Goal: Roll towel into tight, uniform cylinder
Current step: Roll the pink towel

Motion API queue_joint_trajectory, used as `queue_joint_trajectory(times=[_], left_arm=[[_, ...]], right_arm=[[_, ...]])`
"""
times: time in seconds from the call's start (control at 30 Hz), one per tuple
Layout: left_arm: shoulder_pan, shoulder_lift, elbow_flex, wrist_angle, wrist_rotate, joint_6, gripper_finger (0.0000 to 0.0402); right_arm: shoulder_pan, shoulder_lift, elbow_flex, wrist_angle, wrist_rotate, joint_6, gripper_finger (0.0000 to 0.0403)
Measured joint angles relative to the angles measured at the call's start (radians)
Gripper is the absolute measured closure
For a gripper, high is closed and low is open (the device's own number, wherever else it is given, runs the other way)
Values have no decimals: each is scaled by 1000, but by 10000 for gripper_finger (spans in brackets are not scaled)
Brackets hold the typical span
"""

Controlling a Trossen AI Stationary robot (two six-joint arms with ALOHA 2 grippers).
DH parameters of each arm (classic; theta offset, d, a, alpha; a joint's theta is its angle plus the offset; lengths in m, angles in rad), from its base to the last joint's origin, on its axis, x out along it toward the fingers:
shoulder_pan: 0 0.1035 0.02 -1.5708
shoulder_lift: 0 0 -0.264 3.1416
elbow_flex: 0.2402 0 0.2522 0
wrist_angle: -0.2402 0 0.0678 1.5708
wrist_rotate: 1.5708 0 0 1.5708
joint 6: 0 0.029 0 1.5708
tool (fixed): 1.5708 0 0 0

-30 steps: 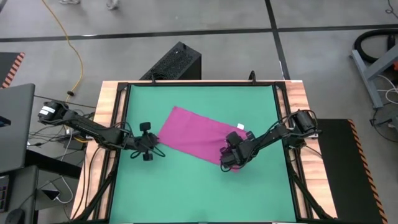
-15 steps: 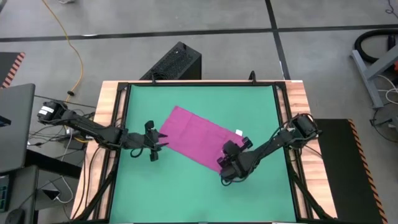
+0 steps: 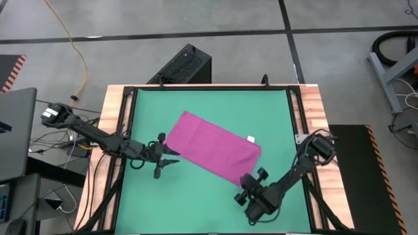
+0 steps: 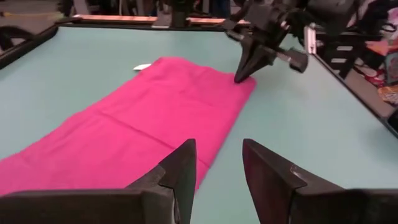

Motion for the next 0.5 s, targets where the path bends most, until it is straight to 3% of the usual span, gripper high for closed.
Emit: queue_joint_trajectory(times=[0.27, 0.5], left_arm=[[-54, 0, 0, 3, 4, -46, 283], [-79, 0, 0, -24, 5, -51, 283]], right_arm=[[-7, 54, 22, 168, -1, -1, 394], [-80, 60, 153, 427, -48, -338, 394]])
